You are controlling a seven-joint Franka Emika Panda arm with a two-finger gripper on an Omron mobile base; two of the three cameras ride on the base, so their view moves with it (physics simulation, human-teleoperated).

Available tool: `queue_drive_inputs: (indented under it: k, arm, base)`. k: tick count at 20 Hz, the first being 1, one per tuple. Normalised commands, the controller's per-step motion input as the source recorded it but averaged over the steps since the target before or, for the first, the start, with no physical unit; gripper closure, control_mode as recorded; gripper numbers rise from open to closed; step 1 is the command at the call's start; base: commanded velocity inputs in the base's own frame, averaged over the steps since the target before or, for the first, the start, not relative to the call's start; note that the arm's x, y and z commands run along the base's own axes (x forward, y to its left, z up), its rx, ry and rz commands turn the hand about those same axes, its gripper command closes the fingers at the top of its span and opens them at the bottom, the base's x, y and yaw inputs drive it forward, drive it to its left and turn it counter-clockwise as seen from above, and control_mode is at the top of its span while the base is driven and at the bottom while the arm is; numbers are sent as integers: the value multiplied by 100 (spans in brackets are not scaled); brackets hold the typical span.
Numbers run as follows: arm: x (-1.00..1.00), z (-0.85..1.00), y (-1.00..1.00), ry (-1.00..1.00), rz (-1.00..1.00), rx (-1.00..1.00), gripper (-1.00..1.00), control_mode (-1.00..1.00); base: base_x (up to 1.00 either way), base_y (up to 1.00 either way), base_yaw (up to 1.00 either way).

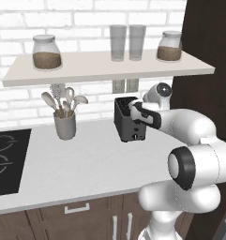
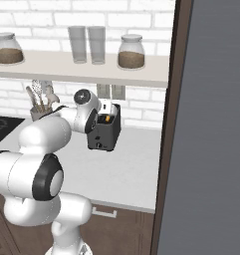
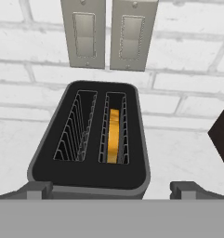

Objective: Start the toaster. Once the lever pops up, take the bread to the plate on the dining counter.

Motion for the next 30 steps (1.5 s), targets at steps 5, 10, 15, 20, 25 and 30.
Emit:
queue_drive_inputs:
  k: [5, 10, 15, 20, 25, 30]
  arm:
    - [0, 0, 0, 0, 0, 0, -100, -100]
    - [0, 0, 0, 0, 0, 0, -100, -100]
    - [0, 0, 0, 0, 0, 0, -100, -100]
    - [0, 0, 0, 0, 0, 0, -100, -100]
    - [0, 0, 0, 0, 0, 0, -100, -100]
    - [0, 0, 0, 0, 0, 0, -100, -100]
  base:
    - [0, 0, 0]
    - [0, 0, 0]
    - [0, 0, 0]
    - [0, 0, 0]
    - [0, 0, 0]
    - [0, 0, 0]
